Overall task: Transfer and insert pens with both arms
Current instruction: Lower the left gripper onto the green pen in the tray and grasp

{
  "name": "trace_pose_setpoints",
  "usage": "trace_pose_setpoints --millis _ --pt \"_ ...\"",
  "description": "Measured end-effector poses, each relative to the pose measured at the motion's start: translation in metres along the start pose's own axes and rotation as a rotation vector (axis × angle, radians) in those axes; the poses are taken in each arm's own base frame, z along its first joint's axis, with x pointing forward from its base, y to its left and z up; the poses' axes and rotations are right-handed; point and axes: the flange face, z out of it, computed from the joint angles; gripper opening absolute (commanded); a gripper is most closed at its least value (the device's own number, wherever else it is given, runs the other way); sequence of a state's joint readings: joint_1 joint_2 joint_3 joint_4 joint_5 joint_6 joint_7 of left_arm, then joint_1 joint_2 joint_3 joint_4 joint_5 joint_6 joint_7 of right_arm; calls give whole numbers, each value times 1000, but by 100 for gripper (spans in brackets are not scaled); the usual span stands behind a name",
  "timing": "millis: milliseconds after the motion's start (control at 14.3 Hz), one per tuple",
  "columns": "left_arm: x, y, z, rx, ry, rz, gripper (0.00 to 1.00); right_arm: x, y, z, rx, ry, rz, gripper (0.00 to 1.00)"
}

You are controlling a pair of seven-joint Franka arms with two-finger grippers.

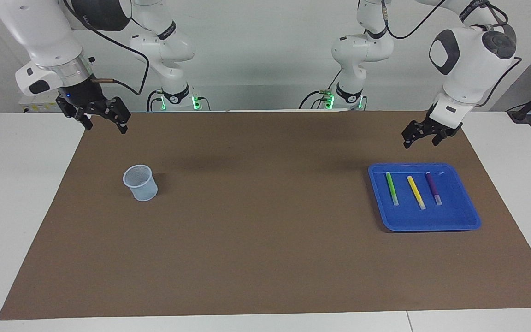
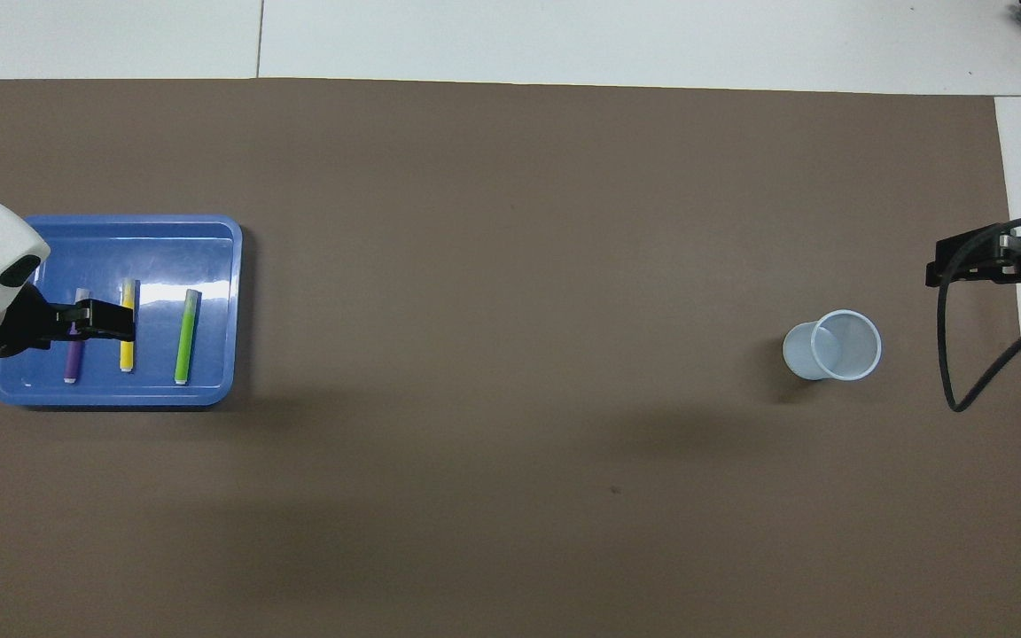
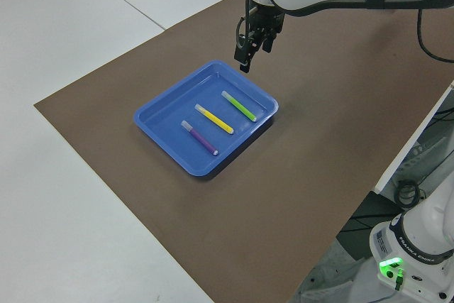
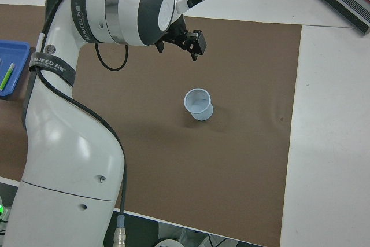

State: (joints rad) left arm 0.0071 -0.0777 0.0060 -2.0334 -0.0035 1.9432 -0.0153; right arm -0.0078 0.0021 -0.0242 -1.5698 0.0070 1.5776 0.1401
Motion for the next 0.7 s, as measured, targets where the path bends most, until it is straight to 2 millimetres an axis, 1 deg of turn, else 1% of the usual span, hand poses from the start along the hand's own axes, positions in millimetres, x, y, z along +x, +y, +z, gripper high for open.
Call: trace_pose_setpoints --millis 210,701 --pt "5 0 22 0 11 0 100 0 0 0 0 0 0 100" --pt "29 5 73 0 31 8 99 0 0 0 0 0 0 100"
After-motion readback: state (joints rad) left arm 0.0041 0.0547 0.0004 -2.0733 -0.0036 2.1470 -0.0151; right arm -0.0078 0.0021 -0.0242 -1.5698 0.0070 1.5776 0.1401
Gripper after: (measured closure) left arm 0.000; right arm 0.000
